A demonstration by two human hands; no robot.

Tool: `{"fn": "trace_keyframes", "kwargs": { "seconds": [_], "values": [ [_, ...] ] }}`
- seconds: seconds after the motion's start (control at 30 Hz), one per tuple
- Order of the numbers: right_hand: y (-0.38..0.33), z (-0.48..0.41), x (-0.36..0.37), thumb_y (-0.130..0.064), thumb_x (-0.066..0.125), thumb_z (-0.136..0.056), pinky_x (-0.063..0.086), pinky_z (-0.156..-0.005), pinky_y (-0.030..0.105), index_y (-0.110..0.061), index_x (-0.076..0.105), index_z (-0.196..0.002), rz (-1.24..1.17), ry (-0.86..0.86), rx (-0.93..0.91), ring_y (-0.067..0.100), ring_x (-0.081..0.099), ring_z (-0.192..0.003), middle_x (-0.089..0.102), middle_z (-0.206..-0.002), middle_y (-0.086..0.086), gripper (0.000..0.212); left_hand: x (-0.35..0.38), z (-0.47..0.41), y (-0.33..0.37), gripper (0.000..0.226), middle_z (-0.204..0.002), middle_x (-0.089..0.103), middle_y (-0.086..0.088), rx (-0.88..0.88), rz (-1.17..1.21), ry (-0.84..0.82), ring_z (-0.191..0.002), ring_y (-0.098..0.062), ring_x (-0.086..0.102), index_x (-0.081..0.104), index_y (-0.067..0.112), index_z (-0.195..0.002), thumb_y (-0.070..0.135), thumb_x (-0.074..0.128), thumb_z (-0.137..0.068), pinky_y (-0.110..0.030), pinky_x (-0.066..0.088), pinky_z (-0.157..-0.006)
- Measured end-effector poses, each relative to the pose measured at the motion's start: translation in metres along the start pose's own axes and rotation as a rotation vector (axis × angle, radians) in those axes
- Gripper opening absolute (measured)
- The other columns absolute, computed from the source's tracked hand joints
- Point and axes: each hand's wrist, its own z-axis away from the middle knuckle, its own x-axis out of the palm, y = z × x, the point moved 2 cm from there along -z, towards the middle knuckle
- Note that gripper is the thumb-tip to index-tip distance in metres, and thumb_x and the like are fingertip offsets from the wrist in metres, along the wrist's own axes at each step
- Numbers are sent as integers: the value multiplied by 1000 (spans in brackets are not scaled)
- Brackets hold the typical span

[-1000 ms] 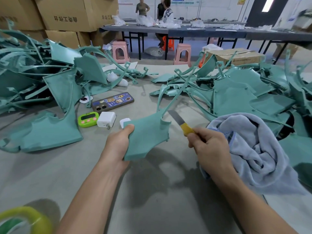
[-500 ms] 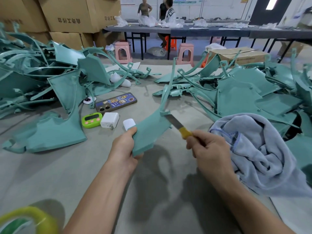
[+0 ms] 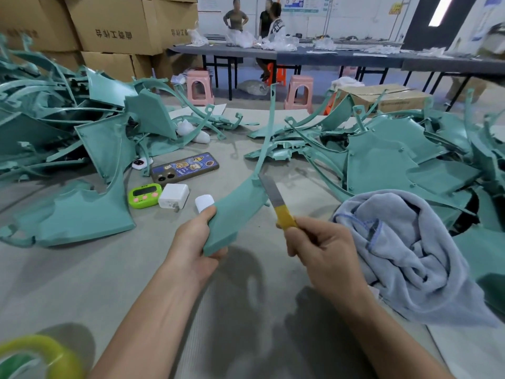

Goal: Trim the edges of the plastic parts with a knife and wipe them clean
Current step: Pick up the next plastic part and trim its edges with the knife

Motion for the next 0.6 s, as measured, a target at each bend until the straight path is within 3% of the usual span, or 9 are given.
{"fn": "trace_keyframes", "kwargs": {
  "seconds": [0.13,0.27,0.43,0.5,0.6],
  "values": [
    [5,-5,-10,-12,66,-94,31,-46,39,-10,74,-80,-59,42,4,30,39,-50,57,-58,13,16,0,1,0,18,-42,52,3,29,1,28,-25,-12,41,57,17,-84,25,58,-100,-11,27,-32],
    [3,7,5,-31,64,-93,39,-53,29,-26,73,-83,160,-263,-47,14,44,-55,58,-64,4,15,2,2,0,19,-41,51,3,26,13,48,-24,-11,40,57,16,-83,24,58,-100,-10,25,-32],
    [13,-7,-16,-16,67,-96,30,-48,22,-27,61,-66,261,188,78,5,38,-48,49,-53,-4,32,0,2,0,15,-46,56,1,25,3,40,-26,-12,43,60,16,-87,24,58,-100,-11,26,-32],
    [5,-3,-16,-15,66,-96,31,-48,19,-27,66,-73,176,109,-17,3,39,-50,52,-58,2,26,0,1,0,15,-46,56,2,33,20,53,-27,-11,43,61,16,-87,24,58,-100,-11,26,-32],
    [0,10,5,-28,64,-94,36,-51,22,-28,69,-84,210,-195,-85,6,42,-54,55,-63,2,12,2,1,-1,13,-44,54,2,41,16,51,-26,-11,43,60,16,-89,23,58,-100,-10,27,-33]
  ]
}}
